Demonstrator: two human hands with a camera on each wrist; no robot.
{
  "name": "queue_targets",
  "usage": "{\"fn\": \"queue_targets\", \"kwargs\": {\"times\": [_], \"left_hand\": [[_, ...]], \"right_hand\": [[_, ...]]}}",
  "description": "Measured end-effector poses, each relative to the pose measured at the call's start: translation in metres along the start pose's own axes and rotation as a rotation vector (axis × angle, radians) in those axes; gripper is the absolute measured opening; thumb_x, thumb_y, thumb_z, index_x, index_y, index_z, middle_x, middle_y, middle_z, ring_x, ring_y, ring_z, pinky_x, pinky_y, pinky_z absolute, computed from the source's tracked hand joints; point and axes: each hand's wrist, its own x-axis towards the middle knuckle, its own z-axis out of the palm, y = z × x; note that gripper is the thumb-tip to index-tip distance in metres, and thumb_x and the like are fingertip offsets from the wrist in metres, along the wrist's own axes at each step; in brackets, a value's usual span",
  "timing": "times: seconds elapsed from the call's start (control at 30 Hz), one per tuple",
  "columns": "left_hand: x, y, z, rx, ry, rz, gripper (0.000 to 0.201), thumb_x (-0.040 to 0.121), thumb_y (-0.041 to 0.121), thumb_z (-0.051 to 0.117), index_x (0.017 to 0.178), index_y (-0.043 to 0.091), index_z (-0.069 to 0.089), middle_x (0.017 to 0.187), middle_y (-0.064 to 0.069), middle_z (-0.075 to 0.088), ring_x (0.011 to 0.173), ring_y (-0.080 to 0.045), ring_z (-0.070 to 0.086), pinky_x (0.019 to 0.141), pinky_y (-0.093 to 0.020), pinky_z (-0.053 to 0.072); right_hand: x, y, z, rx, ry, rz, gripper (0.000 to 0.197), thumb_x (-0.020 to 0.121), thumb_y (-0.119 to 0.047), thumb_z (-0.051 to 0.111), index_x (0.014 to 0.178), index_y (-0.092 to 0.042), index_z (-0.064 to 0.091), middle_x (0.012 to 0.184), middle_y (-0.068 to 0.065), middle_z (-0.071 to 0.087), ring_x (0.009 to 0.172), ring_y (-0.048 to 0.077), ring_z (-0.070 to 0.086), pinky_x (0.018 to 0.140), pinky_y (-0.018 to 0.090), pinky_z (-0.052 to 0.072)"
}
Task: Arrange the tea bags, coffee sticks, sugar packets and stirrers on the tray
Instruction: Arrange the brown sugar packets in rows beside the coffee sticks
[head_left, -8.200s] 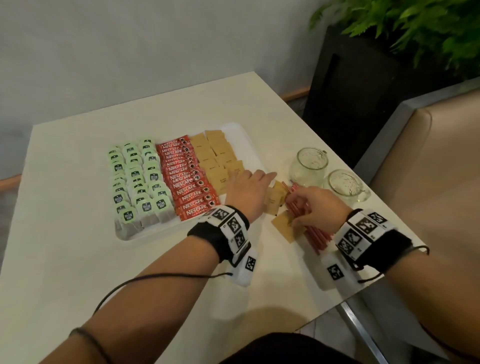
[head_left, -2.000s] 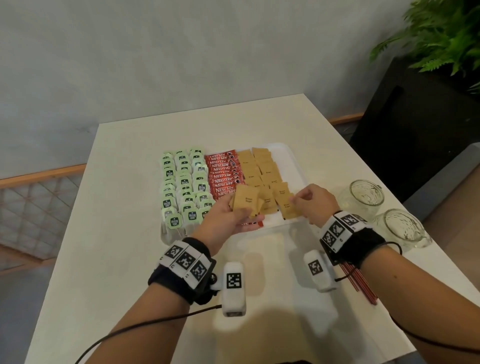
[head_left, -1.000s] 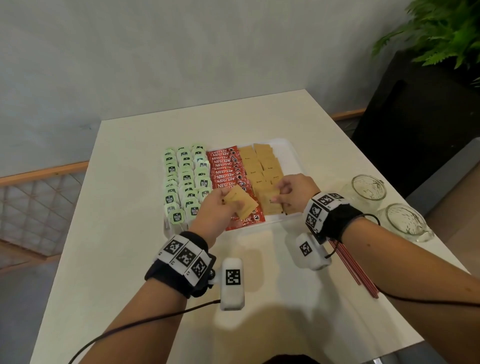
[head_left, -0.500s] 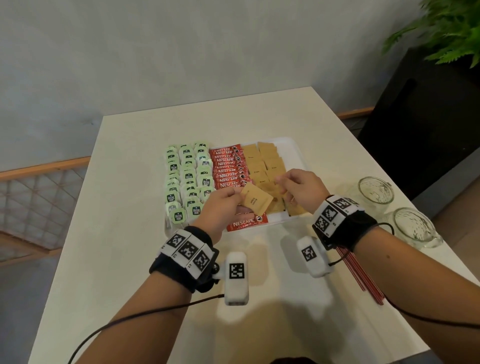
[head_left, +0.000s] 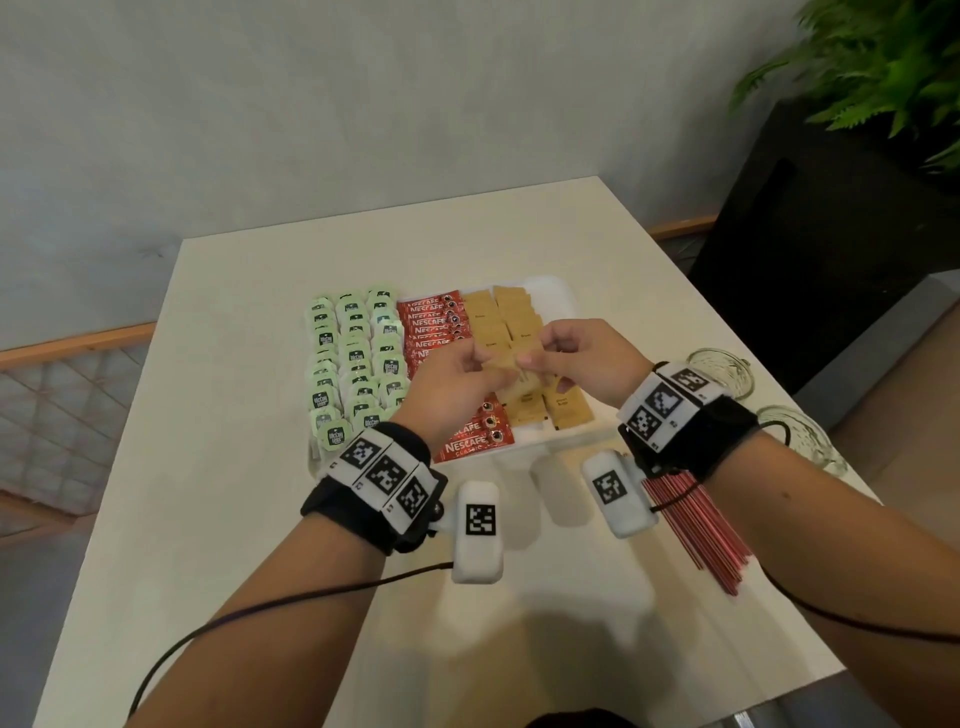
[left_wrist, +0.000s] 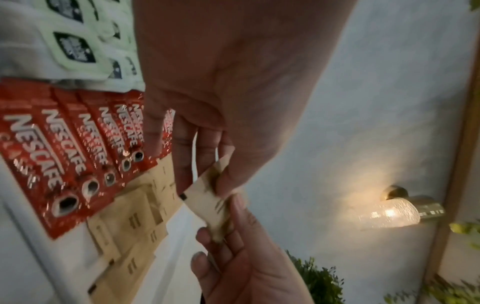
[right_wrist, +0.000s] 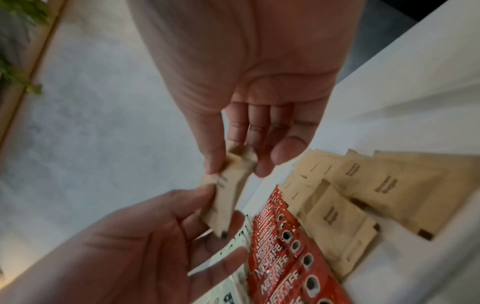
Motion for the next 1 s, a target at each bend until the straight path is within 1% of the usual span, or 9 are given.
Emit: {"fn": "queue_targets", "kwargs": {"times": [0.13,0.23,0.33,0.43,0.53,0.63,0.8,0.87,1.0], "left_hand": [[0.007,-0.002,0.009,-0.150,0.108,-0.064,0.006,0.091,0.016,0.067,0.088,0.014,0.062,0.093,-0.008,0.073,0.095,-0.029,0.071,0.093,-0.042,0.055],[0.009,-0.005,0.015,-0.167,0.119,-0.052,0.010,0.090,0.017,0.068,0.087,0.016,0.059,0.095,-0.009,0.071,0.094,-0.026,0.071,0.095,-0.048,0.053],[0.007,-0.008,0.016,0.060,0.068,0.021,0.009,0.091,0.017,0.066,0.089,0.018,0.057,0.100,-0.004,0.068,0.092,-0.018,0.067,0.092,-0.044,0.053],[0.008,-0.016,0.009,0.338,0.097,0.128,0.010,0.092,0.017,0.062,0.091,0.025,0.056,0.100,0.008,0.066,0.097,-0.012,0.063,0.095,-0.041,0.051],[0.012,-0.023,0.002,0.592,0.199,0.183,0.016,0.088,0.023,0.064,0.092,0.034,0.054,0.102,0.015,0.065,0.099,-0.008,0.061,0.108,-0.045,0.036],[0.012,-0.027,0.005,0.815,0.221,0.191,0.020,0.087,0.030,0.065,0.105,0.032,0.056,0.116,0.012,0.060,0.115,-0.015,0.052,0.111,-0.046,0.024],[0.013,-0.033,0.021,1.031,0.143,0.254,0.032,0.087,0.035,0.065,0.117,0.033,0.054,0.124,0.010,0.053,0.123,-0.018,0.044,0.114,-0.047,0.019],[0.015,-0.030,0.028,1.090,0.074,0.291,0.035,0.089,0.035,0.063,0.122,0.032,0.053,0.127,0.009,0.053,0.126,-0.018,0.044,0.116,-0.049,0.015],[0.020,-0.025,0.038,1.227,-0.066,0.276,0.046,0.090,0.037,0.062,0.133,0.030,0.048,0.135,0.005,0.052,0.132,-0.022,0.041,0.118,-0.054,0.008]], "right_hand": [[-0.002,0.003,0.002,0.101,0.010,0.052,0.010,0.084,-0.018,0.073,0.084,-0.011,0.066,0.073,0.000,0.069,0.059,0.008,0.061,0.054,0.018,0.050],[-0.001,0.004,-0.002,0.190,0.052,0.075,0.008,0.085,-0.013,0.072,0.086,-0.006,0.067,0.072,0.005,0.066,0.059,0.010,0.060,0.056,0.020,0.054],[0.004,0.009,-0.009,0.216,0.137,0.080,0.012,0.084,-0.012,0.072,0.095,-0.006,0.069,0.075,0.005,0.064,0.061,0.010,0.058,0.057,0.021,0.056],[0.003,0.027,-0.014,0.067,0.183,0.113,0.008,0.084,-0.017,0.074,0.088,-0.011,0.069,0.074,0.005,0.067,0.063,0.014,0.061,0.060,0.025,0.057],[-0.004,0.049,-0.009,-0.123,0.162,0.222,0.014,0.081,-0.025,0.076,0.088,-0.015,0.069,0.075,0.001,0.070,0.063,0.012,0.064,0.058,0.024,0.052],[-0.010,0.059,0.003,-0.153,0.158,0.276,0.015,0.080,-0.025,0.078,0.087,-0.016,0.069,0.077,0.002,0.071,0.060,0.010,0.062,0.049,0.020,0.047],[-0.007,0.060,0.015,-0.220,0.174,0.287,0.016,0.079,-0.024,0.079,0.079,-0.019,0.065,0.078,0.003,0.070,0.060,0.012,0.061,0.047,0.018,0.042],[-0.005,0.058,0.016,-0.268,0.165,0.283,0.016,0.078,-0.025,0.080,0.078,-0.018,0.066,0.079,0.003,0.070,0.062,0.013,0.062,0.048,0.019,0.042],[-0.005,0.057,0.011,-0.315,0.177,0.270,0.017,0.074,-0.026,0.082,0.081,-0.017,0.069,0.083,0.001,0.070,0.069,0.015,0.063,0.051,0.021,0.045]]}}
